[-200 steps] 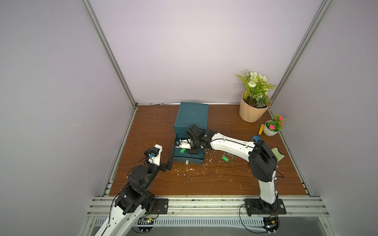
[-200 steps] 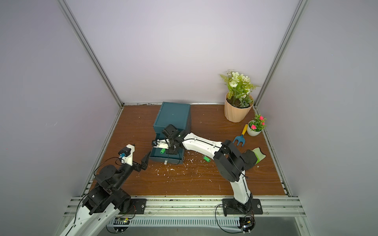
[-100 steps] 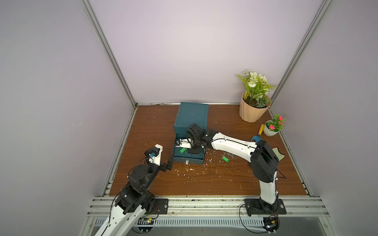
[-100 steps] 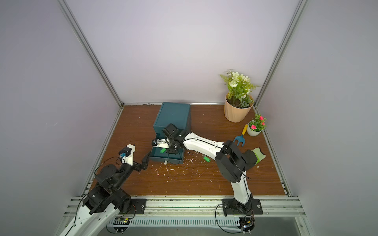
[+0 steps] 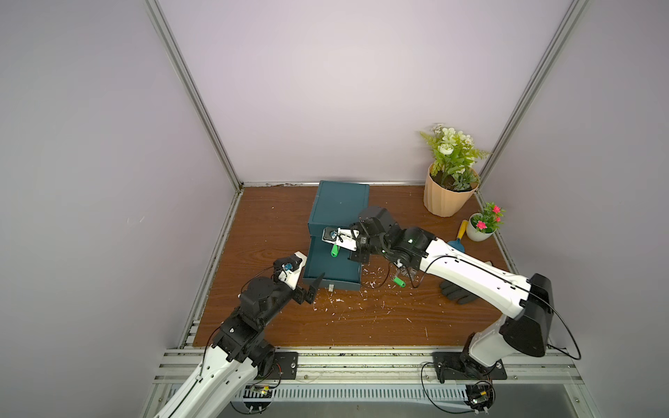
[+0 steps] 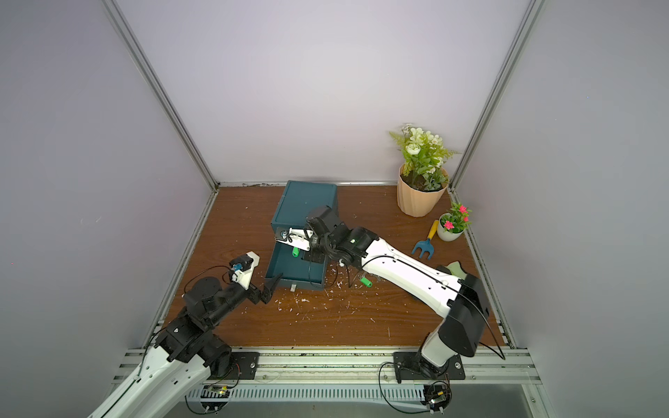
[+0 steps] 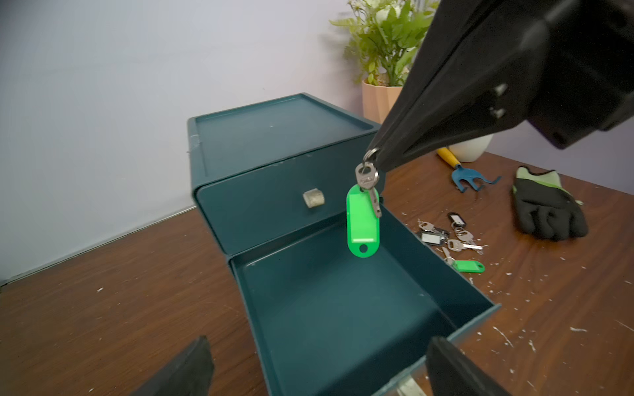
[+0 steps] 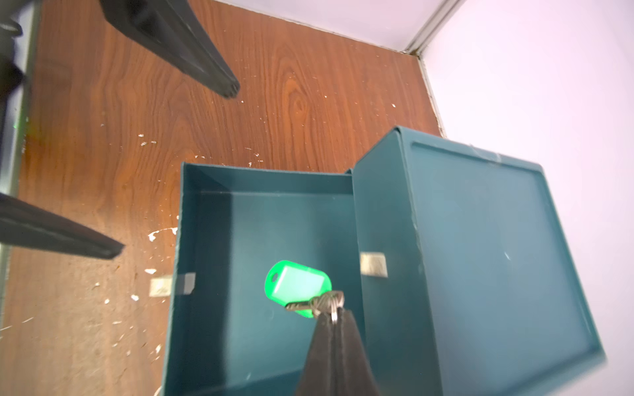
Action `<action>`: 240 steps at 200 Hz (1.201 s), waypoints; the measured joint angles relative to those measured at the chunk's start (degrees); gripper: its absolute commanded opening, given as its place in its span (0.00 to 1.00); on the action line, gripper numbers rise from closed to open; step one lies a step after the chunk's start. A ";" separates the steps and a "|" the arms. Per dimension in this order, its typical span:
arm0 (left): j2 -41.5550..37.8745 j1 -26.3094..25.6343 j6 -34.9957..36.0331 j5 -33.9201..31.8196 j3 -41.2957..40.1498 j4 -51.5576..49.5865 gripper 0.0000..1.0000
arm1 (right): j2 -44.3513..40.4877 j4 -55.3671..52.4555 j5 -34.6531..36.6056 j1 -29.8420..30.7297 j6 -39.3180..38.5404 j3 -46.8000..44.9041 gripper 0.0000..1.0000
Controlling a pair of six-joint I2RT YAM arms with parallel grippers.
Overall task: Take the keys out of the drawer
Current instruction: Pick up the key from the drawer, then place the key at the center of the board.
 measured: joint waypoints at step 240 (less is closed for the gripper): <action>5.75 -6.99 -18.18 4.00 4.83 -0.52 0.00 | -14.08 6.67 1.77 -12.68 21.97 -26.08 0.33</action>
